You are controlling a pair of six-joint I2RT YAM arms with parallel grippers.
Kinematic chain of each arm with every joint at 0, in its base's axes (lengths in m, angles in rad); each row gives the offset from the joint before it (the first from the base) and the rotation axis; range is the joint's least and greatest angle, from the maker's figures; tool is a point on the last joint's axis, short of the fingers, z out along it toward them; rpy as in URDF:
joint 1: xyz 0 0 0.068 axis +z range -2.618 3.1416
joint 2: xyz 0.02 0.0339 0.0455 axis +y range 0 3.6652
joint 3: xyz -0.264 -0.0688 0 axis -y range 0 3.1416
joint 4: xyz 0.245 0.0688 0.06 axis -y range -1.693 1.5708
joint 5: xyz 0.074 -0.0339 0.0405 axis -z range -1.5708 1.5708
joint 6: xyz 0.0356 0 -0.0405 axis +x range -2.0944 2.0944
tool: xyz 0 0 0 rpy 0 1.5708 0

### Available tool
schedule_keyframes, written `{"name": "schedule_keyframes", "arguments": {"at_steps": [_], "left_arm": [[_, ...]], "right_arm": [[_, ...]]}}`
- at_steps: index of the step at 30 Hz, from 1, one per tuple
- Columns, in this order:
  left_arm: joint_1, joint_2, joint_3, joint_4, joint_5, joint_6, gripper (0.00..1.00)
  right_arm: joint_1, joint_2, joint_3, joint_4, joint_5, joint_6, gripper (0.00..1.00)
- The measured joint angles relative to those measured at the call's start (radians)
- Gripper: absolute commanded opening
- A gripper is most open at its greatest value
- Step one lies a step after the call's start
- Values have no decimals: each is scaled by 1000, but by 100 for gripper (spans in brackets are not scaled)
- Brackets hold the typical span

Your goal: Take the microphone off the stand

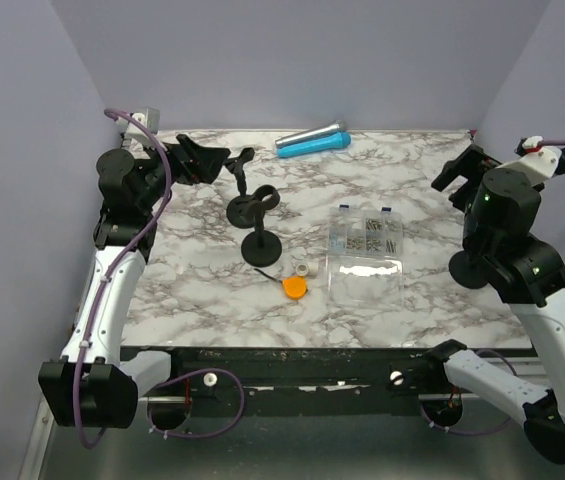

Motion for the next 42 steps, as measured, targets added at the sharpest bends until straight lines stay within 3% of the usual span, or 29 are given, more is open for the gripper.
{"name": "schedule_keyframes", "arguments": {"at_steps": [5,11,18,21,25,35,42], "left_arm": [[58,13,0,43,57,-68,99],[82,21,0,74,78,-94,99],[67,16,0,89,90,-88,98],[10,6,0,59,66,-37,99],[-42,5,1,42,63,-9,98],[-40,5,1,37,63,-6,99],[-40,5,1,31,63,-7,98]], "right_arm": [[-3,49,14,-45,192,-5,89],[-26,141,31,-90,319,-3,85],[-183,223,73,-108,325,0,83],[-230,230,70,-123,325,14,82],[-256,196,37,-124,327,28,82],[-330,158,-16,-29,307,27,81],[-391,172,-23,19,271,33,74]]}}
